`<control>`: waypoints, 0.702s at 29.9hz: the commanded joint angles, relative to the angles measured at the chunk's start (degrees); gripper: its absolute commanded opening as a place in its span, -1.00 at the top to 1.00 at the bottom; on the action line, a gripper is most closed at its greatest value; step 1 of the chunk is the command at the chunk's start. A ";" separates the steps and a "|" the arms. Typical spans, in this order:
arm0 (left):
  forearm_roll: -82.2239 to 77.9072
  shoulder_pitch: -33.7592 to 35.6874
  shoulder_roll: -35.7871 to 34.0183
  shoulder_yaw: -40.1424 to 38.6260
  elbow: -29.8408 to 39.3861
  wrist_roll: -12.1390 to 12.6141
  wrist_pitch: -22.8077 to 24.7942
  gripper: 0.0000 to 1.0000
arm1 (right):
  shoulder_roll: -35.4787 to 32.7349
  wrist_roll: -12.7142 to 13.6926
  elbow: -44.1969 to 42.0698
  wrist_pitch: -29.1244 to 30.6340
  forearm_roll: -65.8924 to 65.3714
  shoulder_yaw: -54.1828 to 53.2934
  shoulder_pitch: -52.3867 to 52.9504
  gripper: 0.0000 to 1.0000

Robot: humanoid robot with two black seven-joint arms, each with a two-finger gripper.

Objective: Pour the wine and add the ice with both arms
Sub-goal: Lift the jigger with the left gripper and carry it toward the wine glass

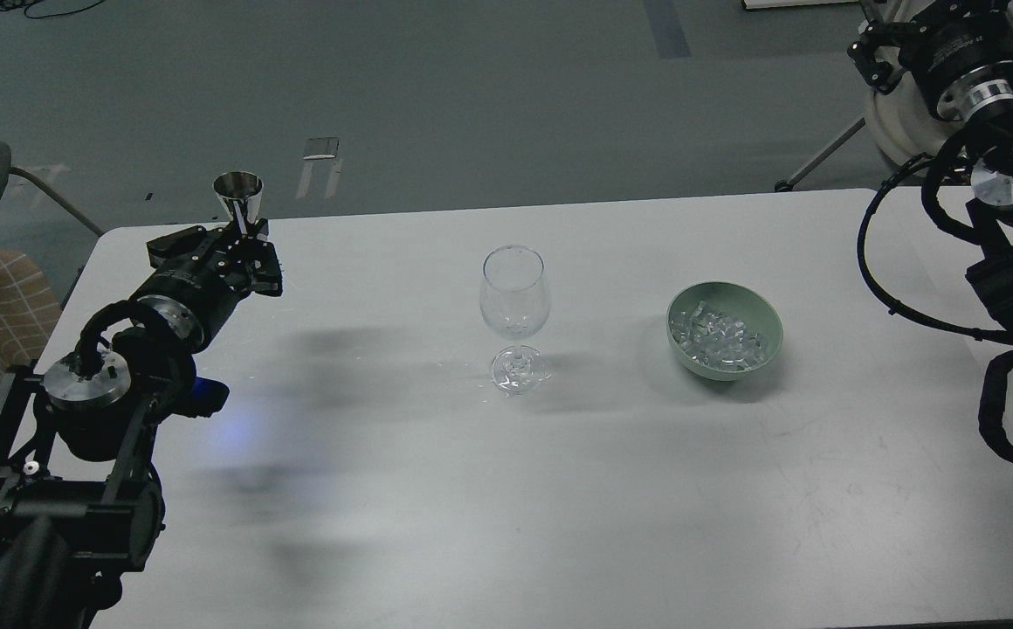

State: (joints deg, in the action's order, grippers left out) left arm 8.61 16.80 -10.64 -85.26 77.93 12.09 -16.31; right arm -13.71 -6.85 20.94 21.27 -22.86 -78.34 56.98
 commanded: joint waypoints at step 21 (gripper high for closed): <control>-0.79 4.82 7.57 12.92 6.53 0.04 -0.13 0.67 | -0.26 -0.01 0.07 0.26 -0.08 0.03 -1.00 -1.00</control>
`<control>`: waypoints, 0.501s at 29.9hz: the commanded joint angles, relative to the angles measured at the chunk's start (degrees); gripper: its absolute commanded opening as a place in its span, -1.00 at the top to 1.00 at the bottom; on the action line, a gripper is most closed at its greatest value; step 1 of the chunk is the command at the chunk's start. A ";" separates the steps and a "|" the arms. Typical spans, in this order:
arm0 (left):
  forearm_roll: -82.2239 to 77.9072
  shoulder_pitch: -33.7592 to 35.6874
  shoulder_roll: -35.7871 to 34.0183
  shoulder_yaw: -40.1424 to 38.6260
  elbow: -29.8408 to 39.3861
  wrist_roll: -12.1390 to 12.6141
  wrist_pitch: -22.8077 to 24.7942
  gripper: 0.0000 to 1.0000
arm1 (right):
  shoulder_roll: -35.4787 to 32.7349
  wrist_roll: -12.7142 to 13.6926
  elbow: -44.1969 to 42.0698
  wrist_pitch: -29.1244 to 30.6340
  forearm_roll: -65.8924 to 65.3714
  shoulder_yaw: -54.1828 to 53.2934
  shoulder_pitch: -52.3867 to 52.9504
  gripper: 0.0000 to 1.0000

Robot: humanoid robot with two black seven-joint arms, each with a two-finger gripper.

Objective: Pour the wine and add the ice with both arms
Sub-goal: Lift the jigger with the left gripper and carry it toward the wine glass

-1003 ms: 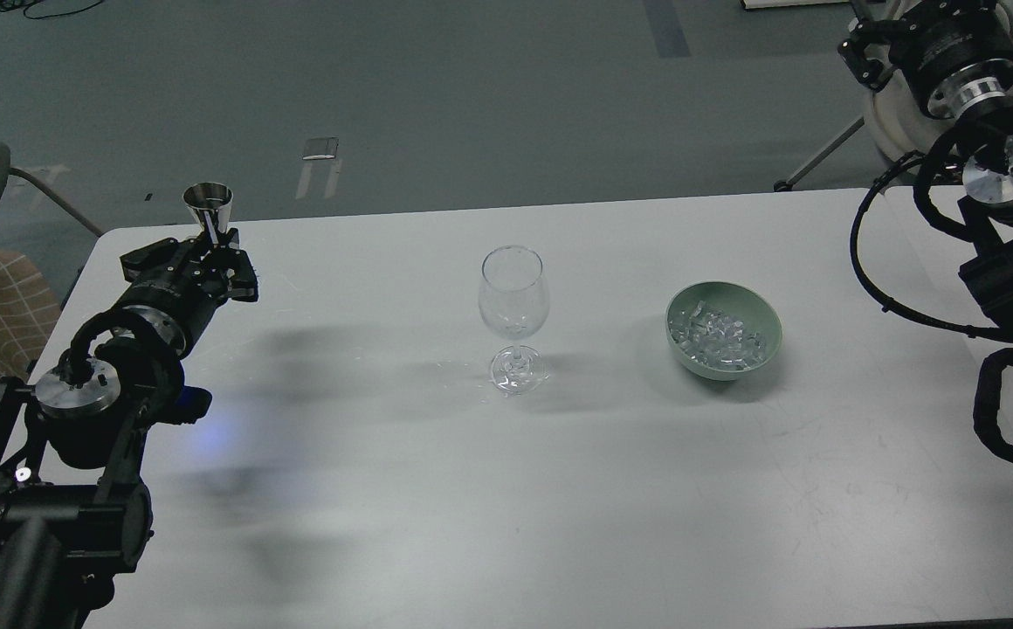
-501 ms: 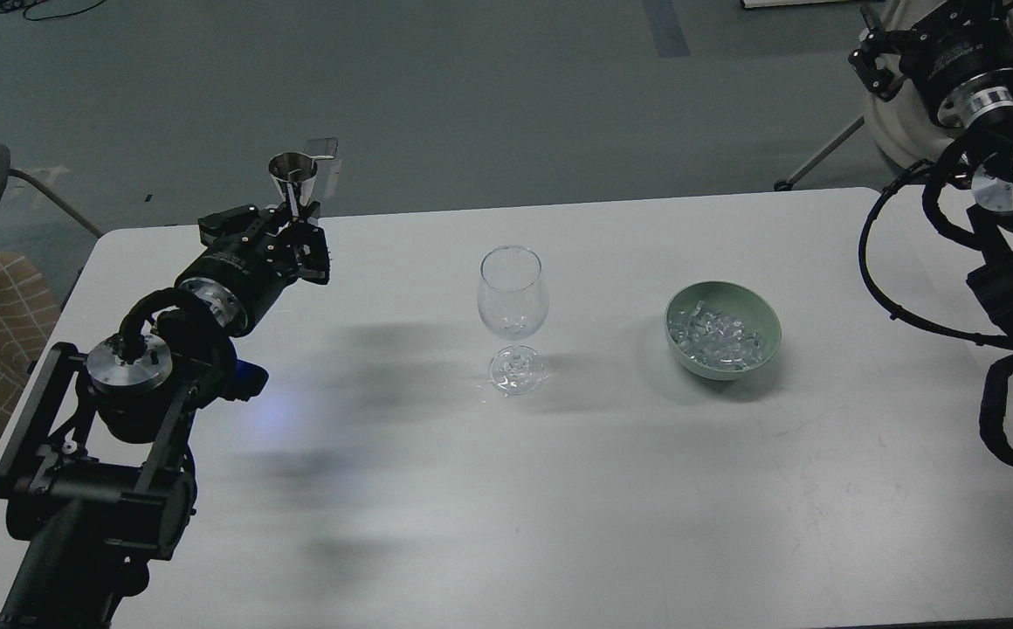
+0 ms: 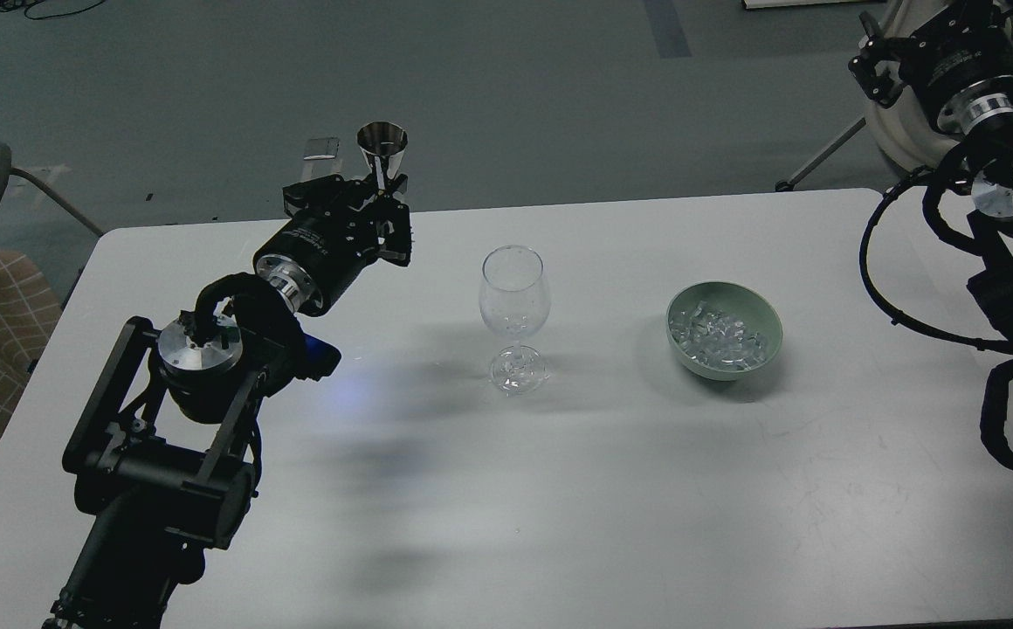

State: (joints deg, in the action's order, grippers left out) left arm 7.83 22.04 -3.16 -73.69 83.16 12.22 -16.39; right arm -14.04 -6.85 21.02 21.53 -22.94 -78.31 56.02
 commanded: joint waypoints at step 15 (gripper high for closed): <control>-2.73 -1.21 -0.27 6.98 4.29 -0.18 0.13 0.67 | 0.24 -0.01 -0.01 0.00 0.00 0.00 0.05 -1.00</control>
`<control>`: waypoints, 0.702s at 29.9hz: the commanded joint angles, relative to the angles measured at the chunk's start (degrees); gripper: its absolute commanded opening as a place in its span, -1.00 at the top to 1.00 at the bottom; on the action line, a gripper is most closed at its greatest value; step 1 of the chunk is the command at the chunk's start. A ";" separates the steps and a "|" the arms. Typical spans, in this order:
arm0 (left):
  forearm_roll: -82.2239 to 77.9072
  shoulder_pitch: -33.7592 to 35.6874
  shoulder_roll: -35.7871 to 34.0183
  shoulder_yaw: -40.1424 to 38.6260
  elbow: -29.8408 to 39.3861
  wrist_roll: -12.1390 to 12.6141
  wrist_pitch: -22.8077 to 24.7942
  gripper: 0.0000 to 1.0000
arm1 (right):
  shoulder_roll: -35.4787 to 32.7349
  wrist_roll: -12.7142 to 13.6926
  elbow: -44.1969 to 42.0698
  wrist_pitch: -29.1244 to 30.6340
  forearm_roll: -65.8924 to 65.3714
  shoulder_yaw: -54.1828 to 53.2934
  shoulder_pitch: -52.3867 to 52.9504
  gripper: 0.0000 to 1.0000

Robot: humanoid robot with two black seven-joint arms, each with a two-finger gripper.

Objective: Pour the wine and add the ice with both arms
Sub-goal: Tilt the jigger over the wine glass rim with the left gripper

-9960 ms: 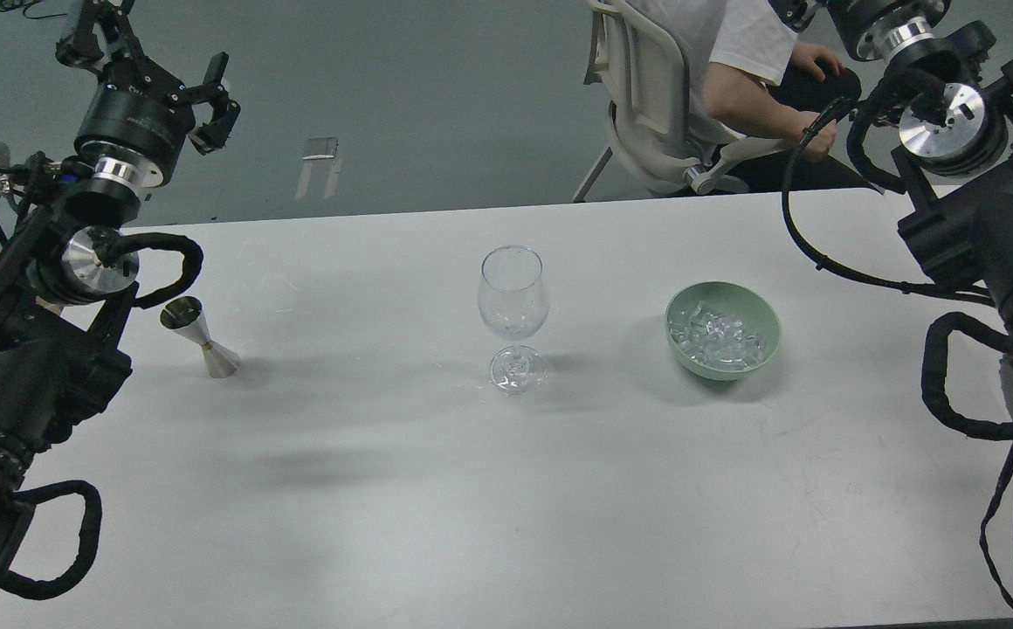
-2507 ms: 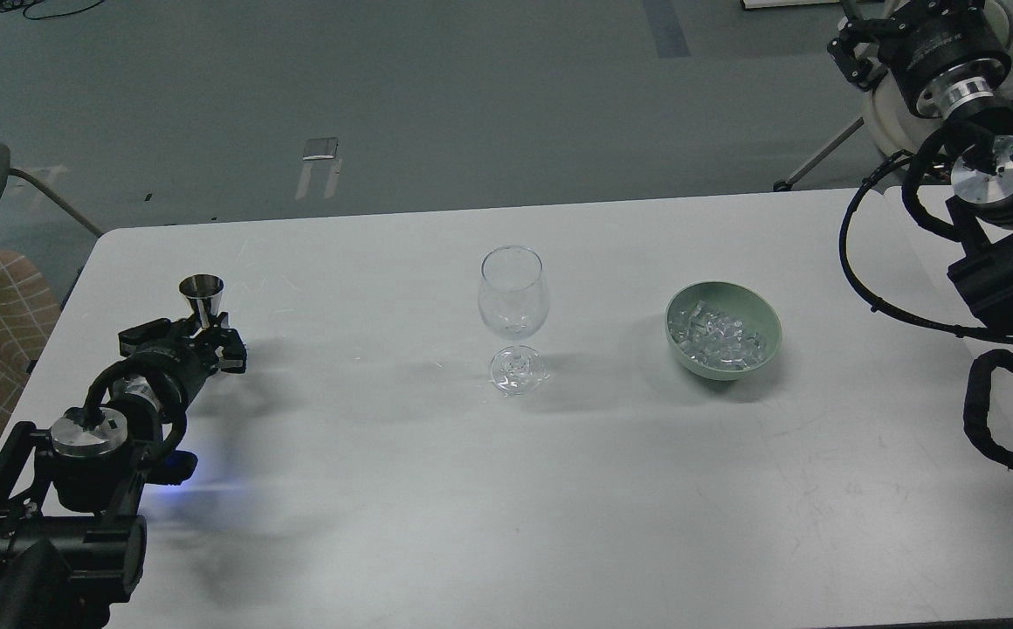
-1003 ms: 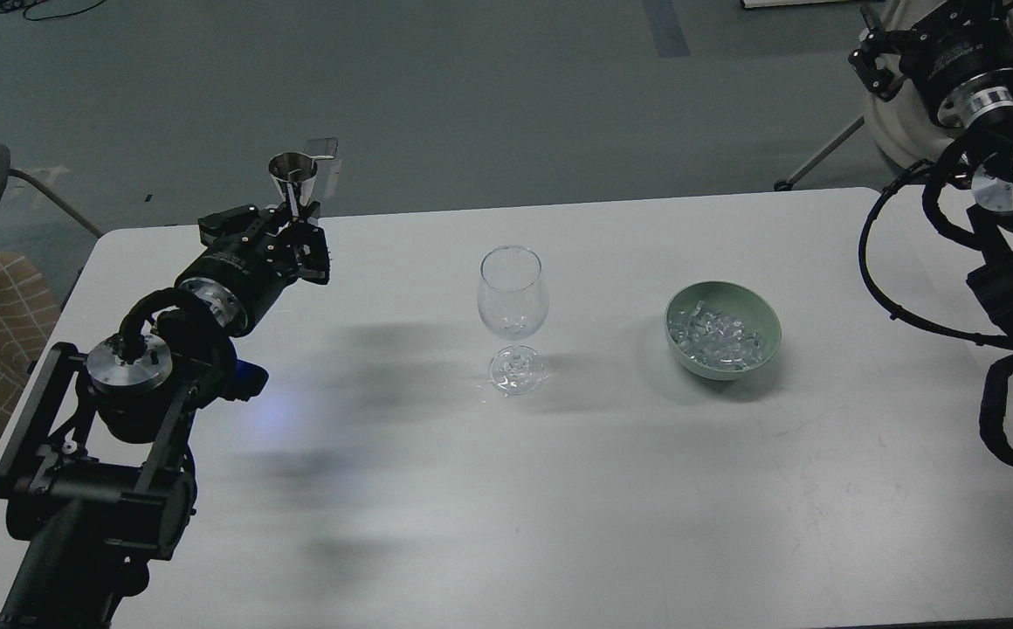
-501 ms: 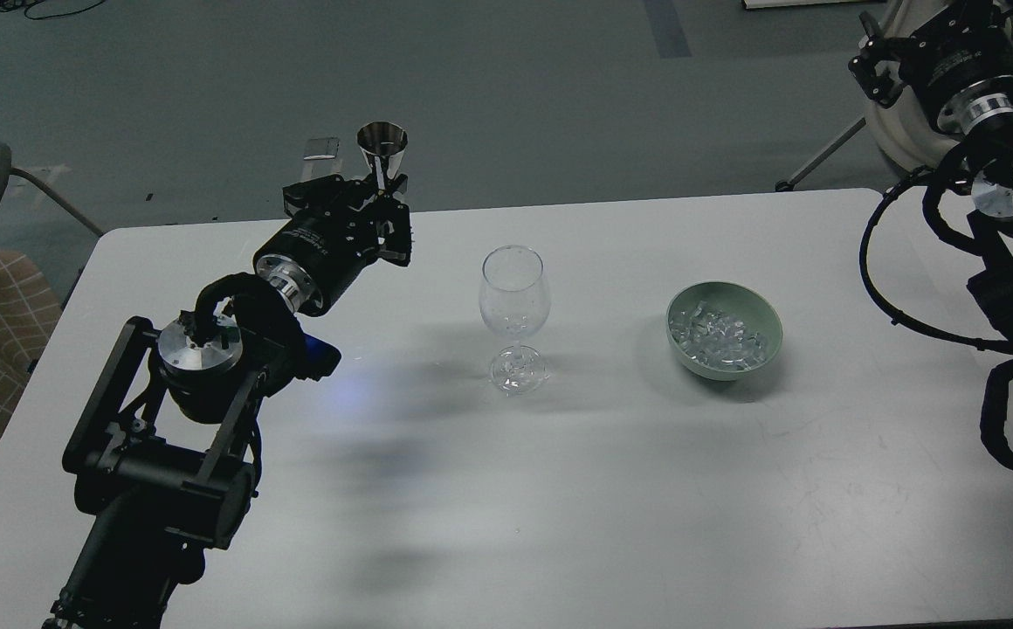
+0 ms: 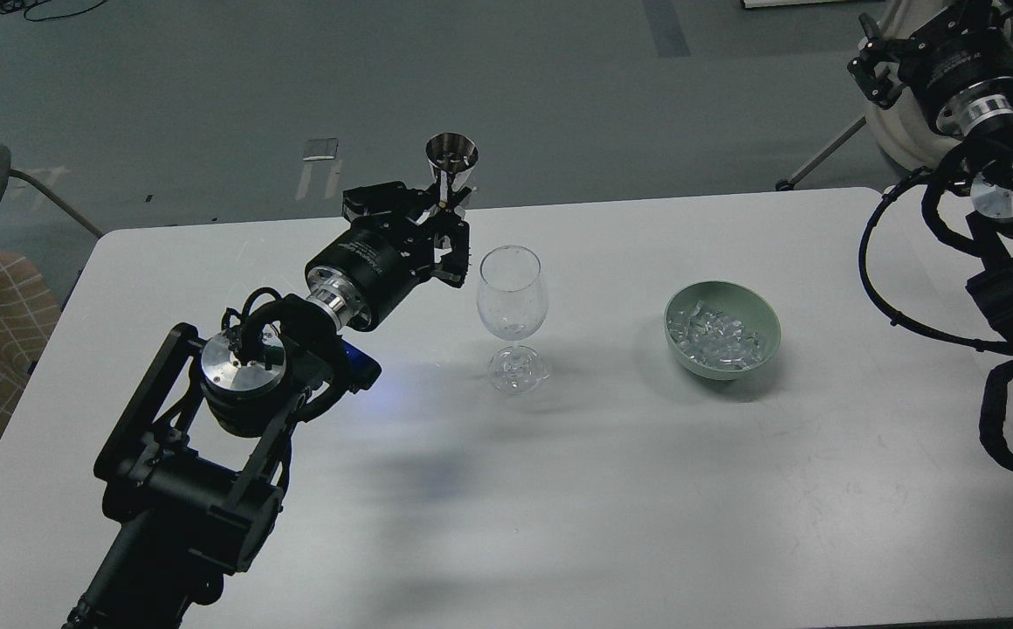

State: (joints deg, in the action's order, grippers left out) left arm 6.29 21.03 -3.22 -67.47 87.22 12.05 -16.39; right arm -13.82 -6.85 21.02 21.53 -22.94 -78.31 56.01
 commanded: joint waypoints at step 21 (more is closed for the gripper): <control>-10.33 -1.70 -0.73 2.87 2.78 0.08 1.10 0.69 | 0.11 -0.01 0.08 0.00 0.00 0.00 0.15 -1.00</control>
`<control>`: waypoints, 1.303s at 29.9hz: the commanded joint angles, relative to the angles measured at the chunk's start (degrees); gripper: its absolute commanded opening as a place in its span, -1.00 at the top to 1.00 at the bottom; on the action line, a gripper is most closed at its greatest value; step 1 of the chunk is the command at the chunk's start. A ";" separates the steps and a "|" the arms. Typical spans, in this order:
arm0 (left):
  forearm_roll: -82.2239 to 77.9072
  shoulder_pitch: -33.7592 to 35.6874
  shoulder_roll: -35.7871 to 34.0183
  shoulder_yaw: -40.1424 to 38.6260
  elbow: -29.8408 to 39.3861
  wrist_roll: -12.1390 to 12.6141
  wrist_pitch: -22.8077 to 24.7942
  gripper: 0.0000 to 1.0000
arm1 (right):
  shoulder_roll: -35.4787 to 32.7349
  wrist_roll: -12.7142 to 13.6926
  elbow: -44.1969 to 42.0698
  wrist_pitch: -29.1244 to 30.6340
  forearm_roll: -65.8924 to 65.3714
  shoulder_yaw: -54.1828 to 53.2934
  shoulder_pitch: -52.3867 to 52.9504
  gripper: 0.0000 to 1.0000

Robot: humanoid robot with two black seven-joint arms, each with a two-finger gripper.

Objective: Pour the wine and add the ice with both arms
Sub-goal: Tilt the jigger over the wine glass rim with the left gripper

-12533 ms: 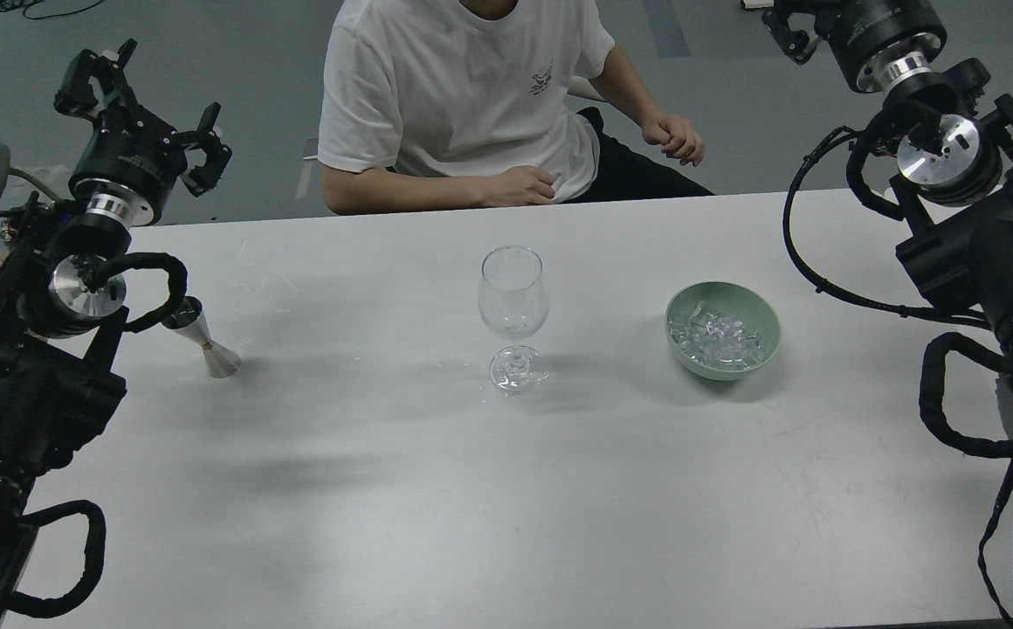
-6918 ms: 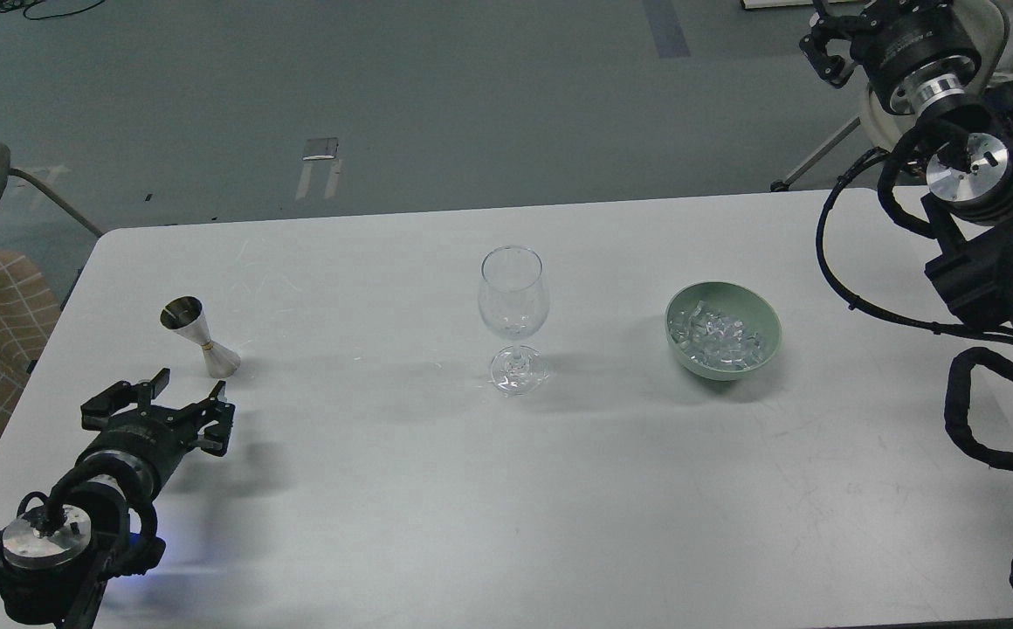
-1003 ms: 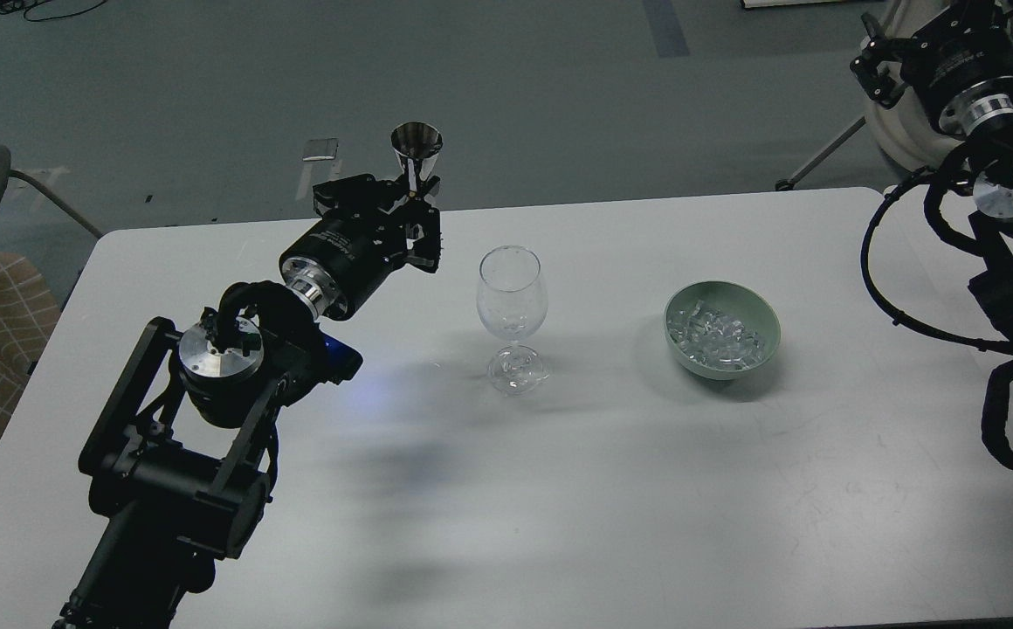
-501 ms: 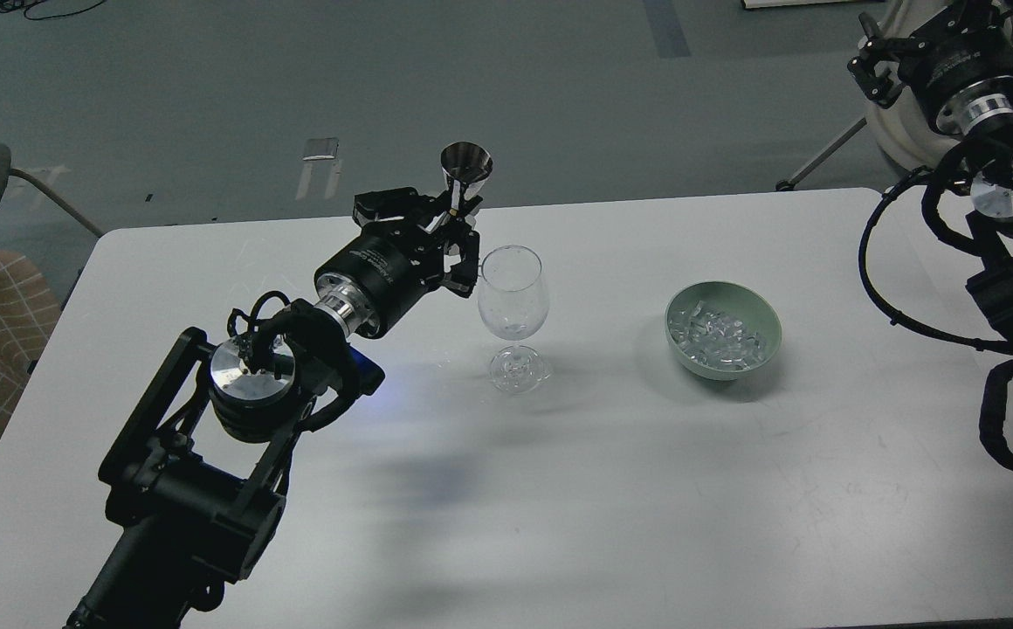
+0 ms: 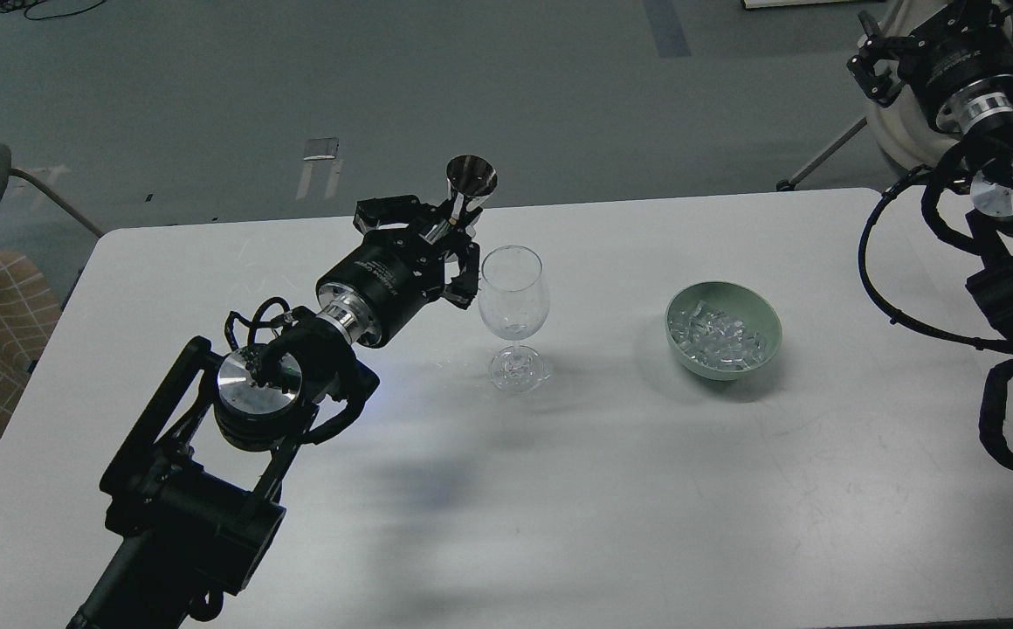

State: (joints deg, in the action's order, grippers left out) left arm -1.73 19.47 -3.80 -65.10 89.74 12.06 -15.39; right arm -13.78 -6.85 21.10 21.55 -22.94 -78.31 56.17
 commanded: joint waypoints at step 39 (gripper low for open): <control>-18.40 -1.63 -0.42 1.82 -0.97 -0.28 7.74 0.69 | 0.25 0.09 0.26 -0.01 0.09 0.00 0.52 -1.00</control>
State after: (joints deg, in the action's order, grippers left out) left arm -20.01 17.62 -4.27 -63.25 88.99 11.78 -7.67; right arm -13.55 -6.76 21.28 21.54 -22.85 -78.33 56.65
